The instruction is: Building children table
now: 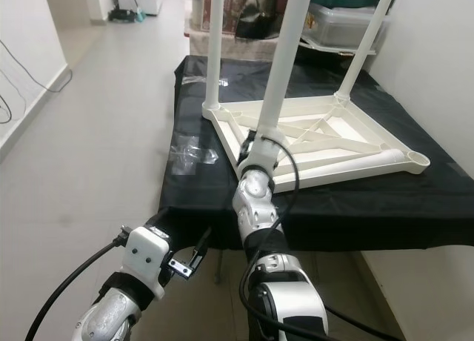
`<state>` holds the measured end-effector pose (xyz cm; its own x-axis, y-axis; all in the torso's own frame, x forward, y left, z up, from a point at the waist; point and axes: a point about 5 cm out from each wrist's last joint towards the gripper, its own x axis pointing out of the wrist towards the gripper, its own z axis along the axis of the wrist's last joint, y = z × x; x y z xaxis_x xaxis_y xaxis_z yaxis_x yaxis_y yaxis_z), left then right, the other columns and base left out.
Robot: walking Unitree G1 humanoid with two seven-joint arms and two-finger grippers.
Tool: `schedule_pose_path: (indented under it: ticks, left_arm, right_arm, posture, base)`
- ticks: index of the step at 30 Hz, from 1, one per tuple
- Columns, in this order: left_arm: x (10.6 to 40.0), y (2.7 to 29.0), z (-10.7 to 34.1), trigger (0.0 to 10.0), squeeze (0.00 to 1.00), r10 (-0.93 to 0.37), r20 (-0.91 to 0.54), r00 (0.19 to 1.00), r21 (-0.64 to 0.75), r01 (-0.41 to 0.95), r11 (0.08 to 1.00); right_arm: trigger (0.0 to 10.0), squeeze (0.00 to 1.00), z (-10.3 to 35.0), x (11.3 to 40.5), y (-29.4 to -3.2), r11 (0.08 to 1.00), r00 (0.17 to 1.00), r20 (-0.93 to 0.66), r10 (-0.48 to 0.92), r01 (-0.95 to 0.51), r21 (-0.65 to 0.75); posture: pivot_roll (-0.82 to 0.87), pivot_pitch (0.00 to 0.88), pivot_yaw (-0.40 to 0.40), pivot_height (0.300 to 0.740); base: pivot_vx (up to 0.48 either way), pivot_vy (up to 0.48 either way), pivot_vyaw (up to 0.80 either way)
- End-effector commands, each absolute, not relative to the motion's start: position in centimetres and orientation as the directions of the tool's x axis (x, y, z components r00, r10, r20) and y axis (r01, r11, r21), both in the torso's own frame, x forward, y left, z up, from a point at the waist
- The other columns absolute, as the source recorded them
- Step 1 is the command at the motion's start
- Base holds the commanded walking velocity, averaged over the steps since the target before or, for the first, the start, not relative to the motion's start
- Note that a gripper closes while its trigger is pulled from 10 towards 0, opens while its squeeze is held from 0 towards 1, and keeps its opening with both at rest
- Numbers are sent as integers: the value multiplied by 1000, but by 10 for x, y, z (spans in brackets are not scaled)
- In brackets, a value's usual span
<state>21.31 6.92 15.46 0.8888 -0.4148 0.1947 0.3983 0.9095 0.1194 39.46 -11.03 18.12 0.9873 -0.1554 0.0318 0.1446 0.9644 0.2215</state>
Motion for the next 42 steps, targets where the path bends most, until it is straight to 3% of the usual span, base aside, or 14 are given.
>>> schedule_pose_path:
  ticks: [1,2,10,13,15,20,26,27,28,30,31,34,39,42]
  left_arm:
    - [212,71,154,10000,0,-415,193,889,124,397,909]
    - [212,71,154,10000,0,-416,193,889,125,398,909]
    - [211,73,157,10000,0,-417,198,887,128,399,908]
    - [211,76,159,10000,0,-412,202,889,133,392,910]
    - [211,76,159,10000,0,-412,202,889,133,392,910]
    - [210,80,160,10000,0,-388,200,899,137,367,920]
    - [210,83,156,10000,0,-366,184,912,135,345,929]
    - [210,84,153,10000,0,-353,174,919,132,334,933]
    - [210,86,152,10000,0,-343,165,925,129,325,937]
    - [210,87,151,10000,0,-337,160,928,127,319,939]
    - [210,88,150,10000,0,-331,155,931,122,314,942]
    - [210,89,149,10000,0,-321,148,935,116,306,945]
    - [210,89,148,10000,0,-321,148,936,115,306,945]
    - [210,88,147,10000,0,-319,146,937,115,304,946]
  right_arm:
    - [10000,220,185,396,-108,968,991,53,-120,106,226]
    - [10000,0,192,397,-108,970,992,88,-92,70,231]
    - [10000,0,216,403,-118,945,945,191,265,-294,145]
    - [10000,0,216,399,-118,823,826,142,546,-560,95]
    - [10000,0,216,399,-118,823,826,142,546,-560,95]
    - [10000,0,200,383,-103,510,510,-7,860,-860,-1]
    - [10000,0,183,378,-87,405,408,-126,904,-913,-43]
    - [10000,0,182,378,-84,419,422,-134,897,-907,-50]
    - [2706,0,183,382,-82,485,492,-126,862,-871,-78]
    - [2706,0,184,385,-82,533,541,-116,833,-841,-96]
    - [0,0,191,394,-86,671,679,-75,731,-734,-101]
    - [0,0,201,409,-107,897,897,-22,441,-441,-13]
    - [0,0,203,412,-120,949,949,1,314,-314,-4]
    - [0,0,202,412,-150,1000,999,35,9,-10,27]
  posture:
    - [113,120,-90,740]
    - [112,121,-92,740]
    - [112,120,-92,740]
    - [116,121,-93,740]
    - [116,121,-93,740]
    - [127,123,-95,740]
    - [132,126,-97,740]
    - [133,126,-97,740]
    - [131,126,-97,740]
    - [130,126,-96,740]
    - [129,126,-96,740]
    - [123,123,-96,740]
    - [121,123,-93,740]
    - [119,121,-96,740]
  base:
    - [0,0,0]
    - [0,0,0]
    - [0,0,0]
    - [0,0,0]
    - [0,0,0]
    - [0,0,0]
    - [0,0,0]
    - [0,0,0]
    - [0,0,0]
    - [0,0,0]
    - [0,0,0]
    - [0,0,0]
    - [0,0,0]
    - [0,0,0]
